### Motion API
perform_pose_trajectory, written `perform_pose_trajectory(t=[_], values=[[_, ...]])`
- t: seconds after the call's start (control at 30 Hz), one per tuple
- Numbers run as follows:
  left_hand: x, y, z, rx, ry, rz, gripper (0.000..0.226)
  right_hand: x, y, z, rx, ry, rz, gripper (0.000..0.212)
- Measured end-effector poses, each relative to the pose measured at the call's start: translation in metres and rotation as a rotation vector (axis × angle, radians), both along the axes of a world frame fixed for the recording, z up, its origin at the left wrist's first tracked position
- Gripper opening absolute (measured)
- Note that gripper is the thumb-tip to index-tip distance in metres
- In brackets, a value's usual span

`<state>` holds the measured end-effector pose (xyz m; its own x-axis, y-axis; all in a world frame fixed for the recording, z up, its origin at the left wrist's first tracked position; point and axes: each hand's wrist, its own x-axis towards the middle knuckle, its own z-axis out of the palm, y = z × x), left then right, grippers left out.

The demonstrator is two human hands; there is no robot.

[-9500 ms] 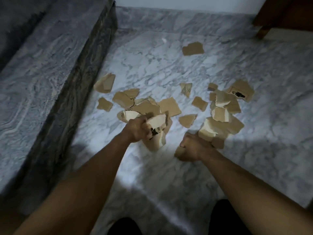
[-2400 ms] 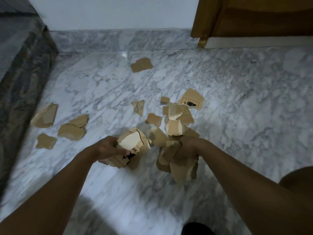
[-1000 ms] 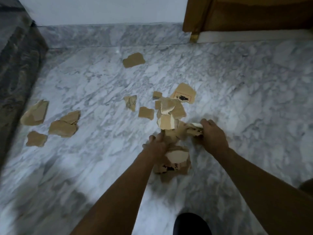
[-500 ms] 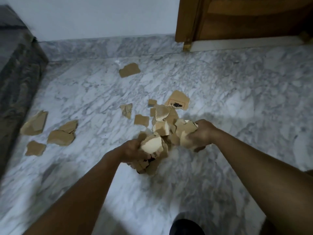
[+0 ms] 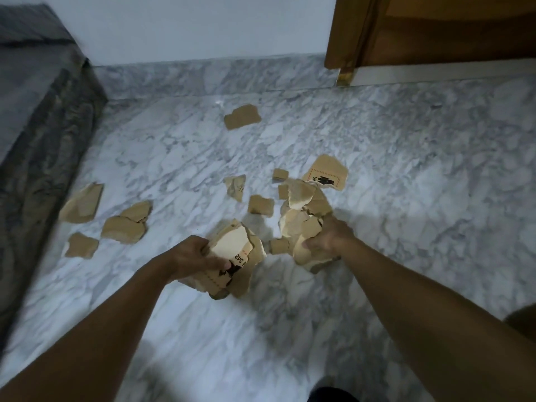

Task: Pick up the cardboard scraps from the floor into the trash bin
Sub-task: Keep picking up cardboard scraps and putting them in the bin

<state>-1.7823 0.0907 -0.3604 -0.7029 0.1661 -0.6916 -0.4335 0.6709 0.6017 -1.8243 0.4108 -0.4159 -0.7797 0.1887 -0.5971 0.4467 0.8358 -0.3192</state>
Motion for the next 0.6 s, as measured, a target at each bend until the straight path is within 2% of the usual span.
perform_pose_trajectory(t=[0.13,0.2,0.27,0.33,0.47,0.53,0.6], values=[[-0.001,0.014,0.001,-0.07,-0.04,-0.091,0.038,0.009,0.009,0.002,-0.239,-0.004,-0.11,0.116],[-0.009,0.029,0.004,-0.114,-0.042,-0.186,0.046,0.014,0.015,0.004,-0.3,-0.029,-0.066,0.096],[-0.016,0.047,-0.001,-0.135,-0.009,-0.274,0.071,0.014,0.024,0.015,-0.369,-0.092,-0.06,0.062],[-0.022,0.069,-0.009,-0.147,0.029,-0.35,0.094,0.009,0.034,0.024,-0.361,-0.136,-0.044,0.052],[-0.025,0.111,-0.024,-0.153,0.13,-0.463,0.086,0.0,0.053,0.029,-0.041,-0.191,0.187,0.043],[-0.027,0.119,-0.032,-0.181,0.186,-0.482,0.078,-0.002,0.064,0.037,0.006,-0.177,0.153,0.045],[-0.029,0.121,-0.04,-0.223,0.175,-0.464,0.067,-0.006,0.072,0.045,-0.029,-0.157,0.092,0.051]])
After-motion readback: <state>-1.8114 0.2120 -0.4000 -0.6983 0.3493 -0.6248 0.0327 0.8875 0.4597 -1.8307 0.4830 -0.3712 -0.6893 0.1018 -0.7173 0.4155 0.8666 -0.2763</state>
